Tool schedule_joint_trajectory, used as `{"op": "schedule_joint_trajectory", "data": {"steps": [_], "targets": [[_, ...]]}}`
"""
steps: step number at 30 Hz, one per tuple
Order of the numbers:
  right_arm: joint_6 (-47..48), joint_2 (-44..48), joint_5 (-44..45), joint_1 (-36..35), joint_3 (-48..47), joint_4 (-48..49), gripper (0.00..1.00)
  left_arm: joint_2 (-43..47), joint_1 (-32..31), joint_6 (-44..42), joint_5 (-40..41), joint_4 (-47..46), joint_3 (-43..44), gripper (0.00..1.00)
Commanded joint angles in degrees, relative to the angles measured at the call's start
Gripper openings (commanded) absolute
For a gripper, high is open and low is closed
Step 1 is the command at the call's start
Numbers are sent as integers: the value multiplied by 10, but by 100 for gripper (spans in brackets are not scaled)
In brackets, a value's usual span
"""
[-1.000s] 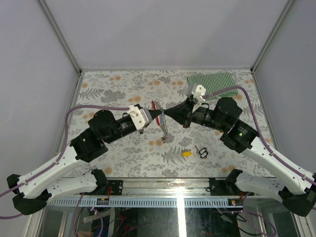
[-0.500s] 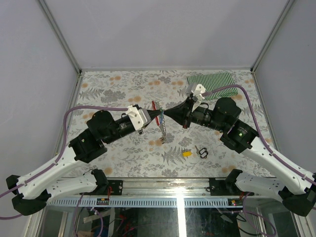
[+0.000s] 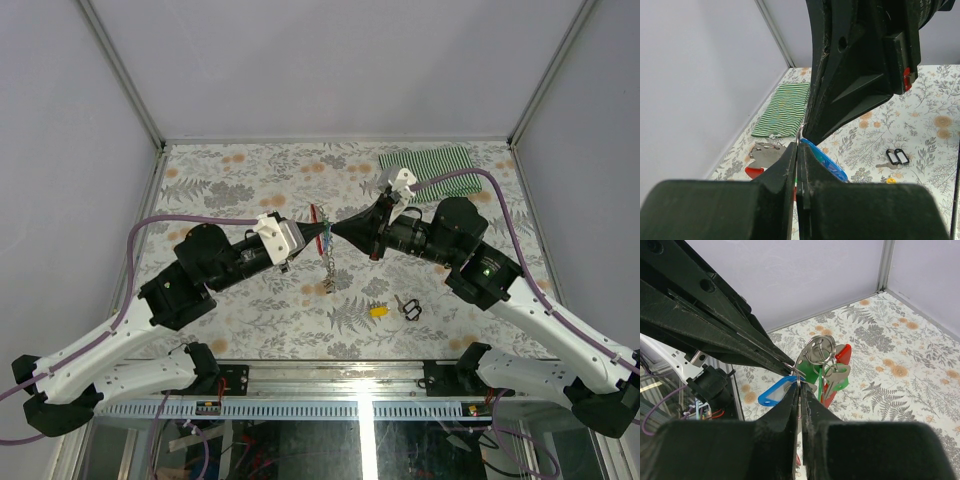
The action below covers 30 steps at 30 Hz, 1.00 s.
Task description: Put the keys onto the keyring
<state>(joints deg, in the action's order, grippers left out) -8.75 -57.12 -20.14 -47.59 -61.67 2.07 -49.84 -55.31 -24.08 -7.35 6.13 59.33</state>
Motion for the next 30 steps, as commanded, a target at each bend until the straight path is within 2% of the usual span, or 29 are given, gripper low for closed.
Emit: {"op": "schedule_joint_trajectory", "data": {"steps": [1, 10, 30], "targets": [[-15, -5, 22, 0, -21, 21, 1, 19, -3, 2, -10, -57, 4, 0], [-46, -12, 28, 0, -45, 5, 0, 24, -3, 3, -14, -56, 4, 0], [-98, -61, -8, 1, -136, -122, 1, 29, -4, 3, -23, -57, 3, 0]]}}
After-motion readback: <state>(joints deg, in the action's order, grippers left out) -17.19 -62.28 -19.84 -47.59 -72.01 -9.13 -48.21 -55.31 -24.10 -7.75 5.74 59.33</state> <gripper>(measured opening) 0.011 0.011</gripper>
